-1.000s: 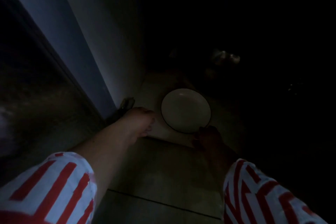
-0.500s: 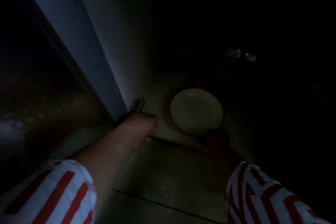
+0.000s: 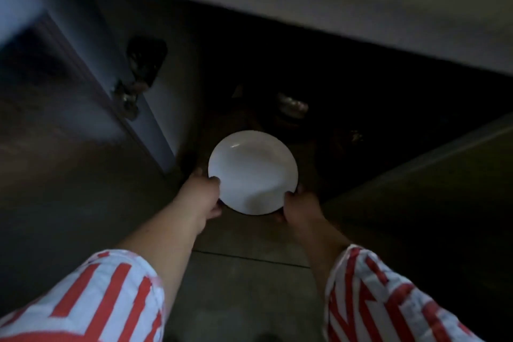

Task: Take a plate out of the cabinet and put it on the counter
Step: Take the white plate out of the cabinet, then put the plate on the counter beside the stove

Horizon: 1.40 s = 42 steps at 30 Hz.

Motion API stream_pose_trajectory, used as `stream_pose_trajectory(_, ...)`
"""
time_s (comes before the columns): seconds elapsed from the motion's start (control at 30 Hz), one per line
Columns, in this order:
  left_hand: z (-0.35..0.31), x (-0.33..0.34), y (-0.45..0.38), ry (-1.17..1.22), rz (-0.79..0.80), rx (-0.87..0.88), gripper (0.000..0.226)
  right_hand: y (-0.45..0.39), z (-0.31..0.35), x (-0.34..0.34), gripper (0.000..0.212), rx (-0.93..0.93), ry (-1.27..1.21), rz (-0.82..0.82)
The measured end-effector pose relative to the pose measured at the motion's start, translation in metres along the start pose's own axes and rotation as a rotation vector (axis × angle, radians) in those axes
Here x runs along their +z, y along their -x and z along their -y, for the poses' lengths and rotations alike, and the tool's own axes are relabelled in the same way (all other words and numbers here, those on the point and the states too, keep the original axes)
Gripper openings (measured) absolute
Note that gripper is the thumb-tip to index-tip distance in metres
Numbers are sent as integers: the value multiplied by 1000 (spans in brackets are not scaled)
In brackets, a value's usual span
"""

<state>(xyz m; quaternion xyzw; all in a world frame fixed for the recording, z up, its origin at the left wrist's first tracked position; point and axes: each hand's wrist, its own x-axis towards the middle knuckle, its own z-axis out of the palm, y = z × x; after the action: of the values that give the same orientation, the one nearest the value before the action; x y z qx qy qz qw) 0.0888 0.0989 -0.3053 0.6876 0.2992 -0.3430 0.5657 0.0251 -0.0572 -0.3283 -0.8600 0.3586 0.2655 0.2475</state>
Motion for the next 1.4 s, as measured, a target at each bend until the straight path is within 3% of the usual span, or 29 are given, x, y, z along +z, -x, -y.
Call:
stream_pose_trajectory(0.1, -18, -13, 57, 6, -8, 40, 56, 56, 2, -28, 34, 26, -42, 51)
stream_pose_trajectory(0.2, -28, -29, 107, 6, -23, 48, 53, 111, 8, -55, 36, 132, -370, 69)
stream_pose_trajectory(0.4, -48, -66, 196, -51, -9, 21, 49, 218, 23, -116, 36, 152, -554, 78)
stream_pose_trajectory(0.63, -53, -100, 267, -94, -59, 38, 49, 288, 25, -148, 37, 138, -643, 143)
stream_pose_trajectory(0.87, -63, -130, 343, -19, -160, 95, 47, 341, 40, -174, 40, -58, -639, 174)
stream_pose_trajectory(1.1, -115, -189, 376, 130, -157, 241, 44, 369, 112, -210, 29, -247, -599, 150)
stream_pose_trajectory(1.4, -218, -269, 348, 304, -171, 383, 33, 355, 254, -232, 15, -361, -600, 54)
